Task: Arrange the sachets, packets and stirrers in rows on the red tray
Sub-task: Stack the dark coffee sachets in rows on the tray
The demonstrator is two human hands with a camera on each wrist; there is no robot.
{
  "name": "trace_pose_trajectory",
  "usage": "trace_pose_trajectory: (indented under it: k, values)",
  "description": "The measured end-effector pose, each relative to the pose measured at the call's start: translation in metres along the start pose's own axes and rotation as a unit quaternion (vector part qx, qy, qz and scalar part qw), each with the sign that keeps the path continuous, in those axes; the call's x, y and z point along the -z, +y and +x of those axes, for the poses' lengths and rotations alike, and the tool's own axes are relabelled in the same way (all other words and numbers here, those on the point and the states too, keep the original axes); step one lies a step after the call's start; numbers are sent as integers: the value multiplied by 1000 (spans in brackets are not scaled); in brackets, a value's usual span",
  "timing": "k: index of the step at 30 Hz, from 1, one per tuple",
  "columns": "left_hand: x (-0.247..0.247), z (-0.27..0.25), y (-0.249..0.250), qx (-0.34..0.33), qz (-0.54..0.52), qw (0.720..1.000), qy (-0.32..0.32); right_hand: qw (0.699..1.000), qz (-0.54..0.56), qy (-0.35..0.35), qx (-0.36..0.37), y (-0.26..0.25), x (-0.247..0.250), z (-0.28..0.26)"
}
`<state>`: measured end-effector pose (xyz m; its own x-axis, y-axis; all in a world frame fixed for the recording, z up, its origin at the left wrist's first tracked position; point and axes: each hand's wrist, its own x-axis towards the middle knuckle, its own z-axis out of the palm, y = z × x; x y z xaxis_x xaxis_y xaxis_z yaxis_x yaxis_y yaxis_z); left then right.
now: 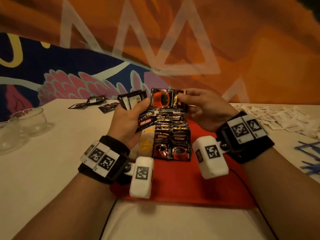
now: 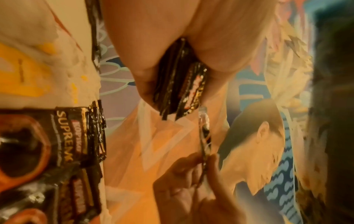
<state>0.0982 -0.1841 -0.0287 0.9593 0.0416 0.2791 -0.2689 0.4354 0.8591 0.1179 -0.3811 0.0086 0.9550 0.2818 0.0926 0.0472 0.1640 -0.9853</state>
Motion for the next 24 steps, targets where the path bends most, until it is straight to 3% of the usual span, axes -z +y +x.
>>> trace_pose_trajectory:
  k: [3,6,8,11,13,19,24]
  values:
    - [0,0,-3,5,44,999,26,999,-2,26,30,-6,5,-2]
    - [1,0,2,-25,74,997,20,977,-181,32,104,-11,6,-5]
    - [0,-2,5,-38,132,990,-13,961,-241,5,132,-13,1,-8]
    - [-5,-7,1,-19,173,982,-80,962,-213,19,170,-11,-9,-9]
    - [-9,-10,-2,-10,149,986,-77,965,-170,58,193,-9,-13,-7]
    - [-11,-12,-1,-23,102,992,-69,988,-94,37,116,-5,-13,-8]
    - [-11,-13,4,-43,129,988,-73,958,-232,14,170,-1,-13,-8]
